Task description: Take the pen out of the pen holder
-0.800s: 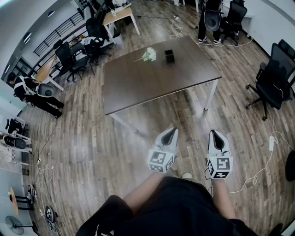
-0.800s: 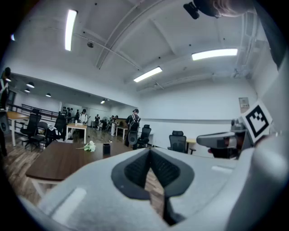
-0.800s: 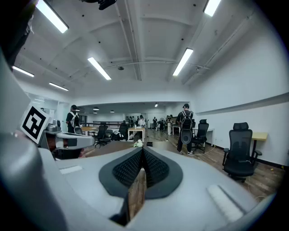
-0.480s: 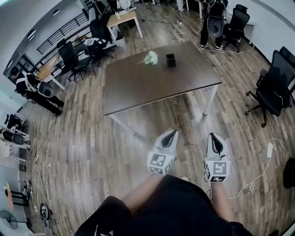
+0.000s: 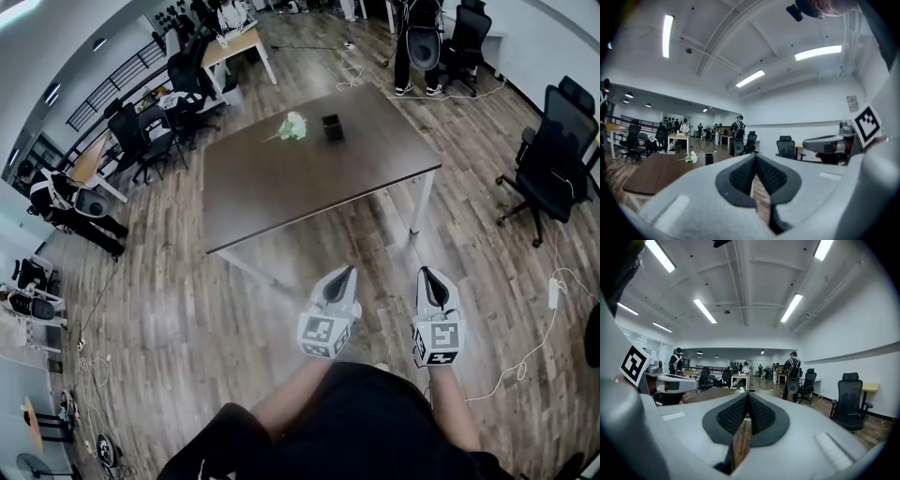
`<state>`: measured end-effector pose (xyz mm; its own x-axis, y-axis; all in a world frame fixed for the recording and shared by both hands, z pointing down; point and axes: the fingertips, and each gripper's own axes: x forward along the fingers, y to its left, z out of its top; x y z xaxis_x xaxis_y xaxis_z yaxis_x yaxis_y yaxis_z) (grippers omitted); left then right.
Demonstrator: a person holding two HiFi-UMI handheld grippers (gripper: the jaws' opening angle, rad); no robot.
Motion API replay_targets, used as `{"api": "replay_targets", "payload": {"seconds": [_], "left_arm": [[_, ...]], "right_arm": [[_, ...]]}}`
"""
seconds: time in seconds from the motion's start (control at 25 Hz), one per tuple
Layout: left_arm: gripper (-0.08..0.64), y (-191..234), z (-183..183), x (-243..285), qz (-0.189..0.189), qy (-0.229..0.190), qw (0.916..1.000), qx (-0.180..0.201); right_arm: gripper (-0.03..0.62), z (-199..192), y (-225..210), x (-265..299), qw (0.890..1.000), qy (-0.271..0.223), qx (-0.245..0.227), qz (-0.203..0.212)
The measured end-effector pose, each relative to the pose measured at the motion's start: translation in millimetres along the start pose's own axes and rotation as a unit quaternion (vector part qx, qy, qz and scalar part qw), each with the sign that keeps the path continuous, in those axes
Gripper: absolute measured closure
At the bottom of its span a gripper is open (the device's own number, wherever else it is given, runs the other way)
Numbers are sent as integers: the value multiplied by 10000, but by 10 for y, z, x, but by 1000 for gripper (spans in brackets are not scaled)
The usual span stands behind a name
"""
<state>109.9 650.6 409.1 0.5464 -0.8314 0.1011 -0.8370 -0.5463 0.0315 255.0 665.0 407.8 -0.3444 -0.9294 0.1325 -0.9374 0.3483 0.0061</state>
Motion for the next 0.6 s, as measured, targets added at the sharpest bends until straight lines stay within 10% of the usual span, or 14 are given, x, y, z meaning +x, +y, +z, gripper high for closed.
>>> {"api": "replay_targets", "payload": {"seconds": [0.6], "left_arm": [[557, 1336, 130, 1601, -371, 45, 9992, -153]], "right_arm": [[589, 95, -440, 2100, 9989, 336, -110, -300]]}}
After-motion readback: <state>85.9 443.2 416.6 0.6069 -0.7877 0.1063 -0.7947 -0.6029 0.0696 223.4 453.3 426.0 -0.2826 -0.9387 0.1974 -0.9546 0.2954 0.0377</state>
